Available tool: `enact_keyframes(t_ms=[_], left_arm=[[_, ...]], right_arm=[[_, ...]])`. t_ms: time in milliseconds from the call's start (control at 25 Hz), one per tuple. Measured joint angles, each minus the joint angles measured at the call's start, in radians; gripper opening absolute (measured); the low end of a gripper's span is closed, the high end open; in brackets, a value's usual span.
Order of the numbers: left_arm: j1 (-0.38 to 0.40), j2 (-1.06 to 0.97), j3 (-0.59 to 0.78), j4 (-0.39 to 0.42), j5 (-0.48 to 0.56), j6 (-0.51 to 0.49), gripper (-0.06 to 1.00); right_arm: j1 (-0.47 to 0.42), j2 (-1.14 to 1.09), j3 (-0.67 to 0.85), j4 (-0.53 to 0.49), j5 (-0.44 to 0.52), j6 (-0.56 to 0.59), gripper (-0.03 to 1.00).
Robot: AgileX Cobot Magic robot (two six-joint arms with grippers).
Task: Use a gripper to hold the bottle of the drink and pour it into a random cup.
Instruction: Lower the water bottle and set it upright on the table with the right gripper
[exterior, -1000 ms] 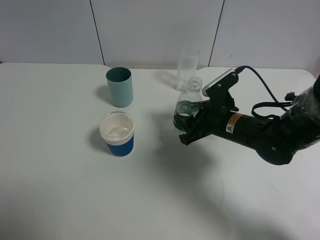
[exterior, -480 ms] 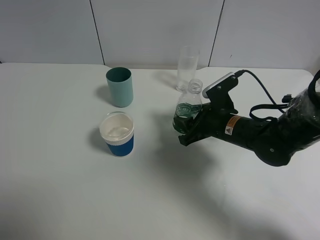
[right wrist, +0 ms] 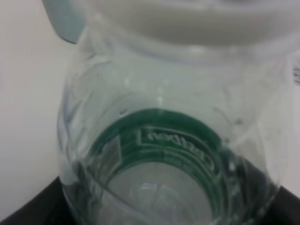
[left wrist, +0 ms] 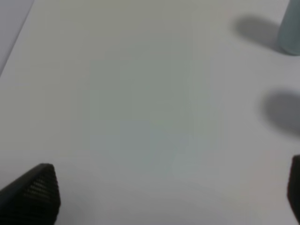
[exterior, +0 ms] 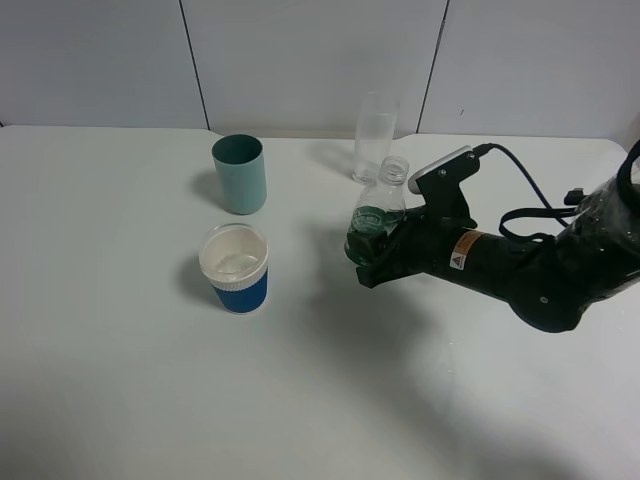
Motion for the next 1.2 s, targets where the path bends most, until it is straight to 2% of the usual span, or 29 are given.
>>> enact_keyframes(t_ms=[360, 680, 1000, 1200], left_arm=[[0.000, 0.000, 0.000, 0.000, 0.000, 0.000, 0.98], [0.000, 0.000, 0.000, 0.000, 0.000, 0.000, 0.98], [0.000, 0.000, 0.000, 0.000, 0.000, 0.000, 0.98], [0.000, 0.000, 0.000, 0.000, 0.000, 0.000, 0.98]], right_arm=[[0.000, 0.000, 0.000, 0.000, 0.023, 0.004, 0.66], [0.000, -0.042, 0.000, -0.005, 0.046, 0.003, 0.67], [0.000, -0.201, 0.002, -0.052, 0.195, 0.001, 0.68], [0.000, -0.313, 0.003, -0.061, 0.297, 0.001, 0.72]])
